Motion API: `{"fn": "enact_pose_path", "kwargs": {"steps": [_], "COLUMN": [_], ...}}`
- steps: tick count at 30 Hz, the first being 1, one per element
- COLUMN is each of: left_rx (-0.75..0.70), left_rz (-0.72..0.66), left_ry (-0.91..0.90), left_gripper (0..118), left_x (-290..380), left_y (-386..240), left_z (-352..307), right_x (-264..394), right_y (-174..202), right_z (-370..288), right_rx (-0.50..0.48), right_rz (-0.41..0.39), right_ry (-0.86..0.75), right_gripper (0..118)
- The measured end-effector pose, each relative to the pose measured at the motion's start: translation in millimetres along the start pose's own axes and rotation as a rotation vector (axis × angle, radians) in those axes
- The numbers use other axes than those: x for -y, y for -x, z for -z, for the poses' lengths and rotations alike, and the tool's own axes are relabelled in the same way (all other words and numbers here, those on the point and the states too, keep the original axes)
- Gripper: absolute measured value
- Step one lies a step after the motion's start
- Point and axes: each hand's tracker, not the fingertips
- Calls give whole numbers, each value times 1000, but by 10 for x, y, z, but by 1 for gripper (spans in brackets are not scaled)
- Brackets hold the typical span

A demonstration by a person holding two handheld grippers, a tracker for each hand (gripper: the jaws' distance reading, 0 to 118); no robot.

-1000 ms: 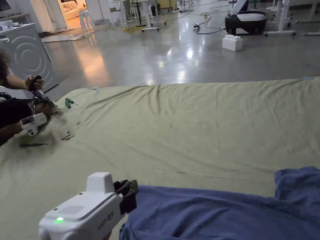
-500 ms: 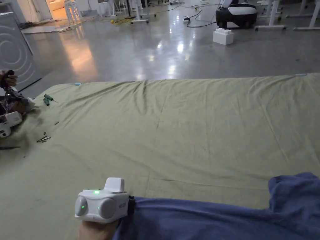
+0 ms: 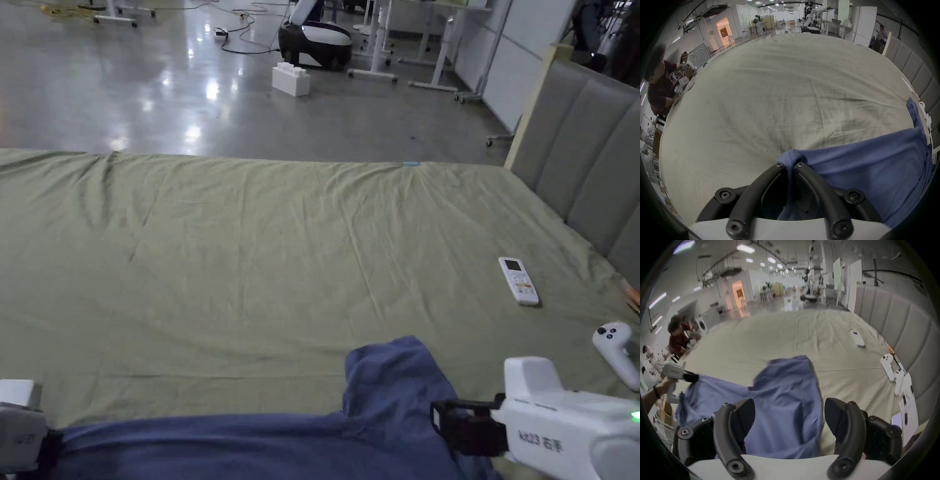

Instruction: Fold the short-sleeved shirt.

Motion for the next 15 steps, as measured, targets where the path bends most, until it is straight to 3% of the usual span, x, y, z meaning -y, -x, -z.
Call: {"fn": "enact_pose_path", "kwargs": {"steps": [3,7,9,12,14,15], "left_rx": [8,30,39,44,40,36], "left_rz": [6,-7,-8,36,42,25], "left_ry": [9,1,-3,-5,-7,-8], "left_gripper": [7,7,7,7,7,7], "left_x": [-13,15,25,10,11,-2], "left_y": [4,30,31,26,2,19], "left_z": [-29,-38,-49,-53,-67,-66], "right_x": [-199,-183,-96,-63,-42,-40], "right_y": [-156,-274,-283,-268,-225,-223], "right_z": [666,1175,1325,1221,1133,1122], "right_rx": [94,234,207,194,134,120], "right_rz": [4,-12,-22,26,8,26], "right_ry": [171,287,357,290,255,260], "right_gripper": [90,76,75,65,40,9]}}
